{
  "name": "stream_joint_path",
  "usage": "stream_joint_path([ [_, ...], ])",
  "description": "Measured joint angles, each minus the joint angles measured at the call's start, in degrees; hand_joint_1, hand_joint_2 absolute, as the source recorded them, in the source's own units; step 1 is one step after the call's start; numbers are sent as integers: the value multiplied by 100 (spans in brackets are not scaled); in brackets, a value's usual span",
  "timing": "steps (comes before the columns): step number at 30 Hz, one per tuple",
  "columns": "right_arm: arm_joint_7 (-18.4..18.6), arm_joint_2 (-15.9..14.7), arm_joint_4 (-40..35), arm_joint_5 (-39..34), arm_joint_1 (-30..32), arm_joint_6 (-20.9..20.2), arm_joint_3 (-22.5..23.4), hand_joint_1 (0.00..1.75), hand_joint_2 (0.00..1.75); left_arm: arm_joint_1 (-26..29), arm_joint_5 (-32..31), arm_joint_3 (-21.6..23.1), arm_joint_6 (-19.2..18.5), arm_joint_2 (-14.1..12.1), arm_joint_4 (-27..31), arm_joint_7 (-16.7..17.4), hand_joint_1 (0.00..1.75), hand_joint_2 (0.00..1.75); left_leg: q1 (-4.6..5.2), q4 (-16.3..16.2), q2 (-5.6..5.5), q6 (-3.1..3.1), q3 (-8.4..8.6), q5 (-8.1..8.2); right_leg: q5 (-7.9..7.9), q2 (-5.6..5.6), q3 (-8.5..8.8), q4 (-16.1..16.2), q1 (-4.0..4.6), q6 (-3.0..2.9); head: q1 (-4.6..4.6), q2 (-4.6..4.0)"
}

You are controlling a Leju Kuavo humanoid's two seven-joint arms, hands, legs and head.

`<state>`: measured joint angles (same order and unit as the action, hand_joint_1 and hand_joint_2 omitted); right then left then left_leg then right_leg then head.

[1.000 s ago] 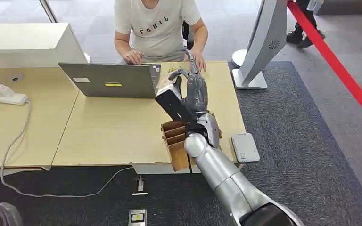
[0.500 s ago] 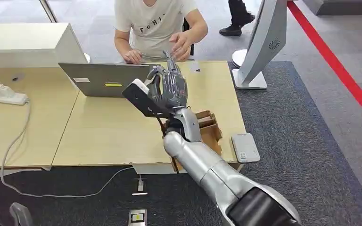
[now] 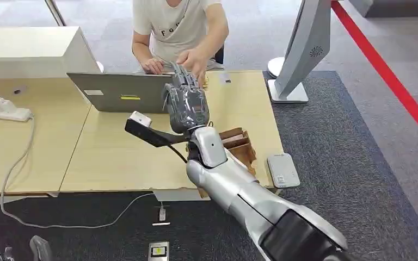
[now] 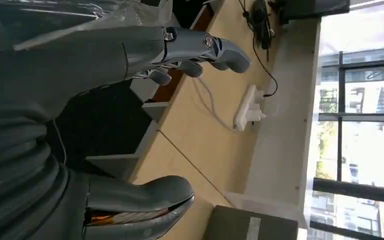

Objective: Pass the card to the sensor for recognition and then transmit it.

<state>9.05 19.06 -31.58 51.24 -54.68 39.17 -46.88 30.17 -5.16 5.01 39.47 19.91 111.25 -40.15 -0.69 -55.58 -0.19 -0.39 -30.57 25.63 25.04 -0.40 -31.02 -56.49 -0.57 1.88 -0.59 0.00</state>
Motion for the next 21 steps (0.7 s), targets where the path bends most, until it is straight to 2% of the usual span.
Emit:
stream_joint_path([
  [2,33,-2,22,98,-12,2,0,175,175,2,0,0,0,0,-15,0,0,175,0,0,0,0,0,0,0,0,1,1,0,0,2,0],
  [6,229,-9,85,982,-33,2,31,175,175,4,0,-7,0,-2,-59,0,0,175,0,0,1,0,2,0,0,1,-1,1,0,0,2,0],
  [8,245,-17,114,1188,-44,2,100,175,175,7,2,-9,0,-2,-98,0,0,175,0,-1,2,0,2,0,0,1,-2,2,0,0,2,0],
  [21,52,-46,166,1833,-64,4,839,175,175,13,157,-72,2,-15,-301,0,0,175,0,-1,2,0,3,0,-1,1,-2,1,0,0,2,0],
])
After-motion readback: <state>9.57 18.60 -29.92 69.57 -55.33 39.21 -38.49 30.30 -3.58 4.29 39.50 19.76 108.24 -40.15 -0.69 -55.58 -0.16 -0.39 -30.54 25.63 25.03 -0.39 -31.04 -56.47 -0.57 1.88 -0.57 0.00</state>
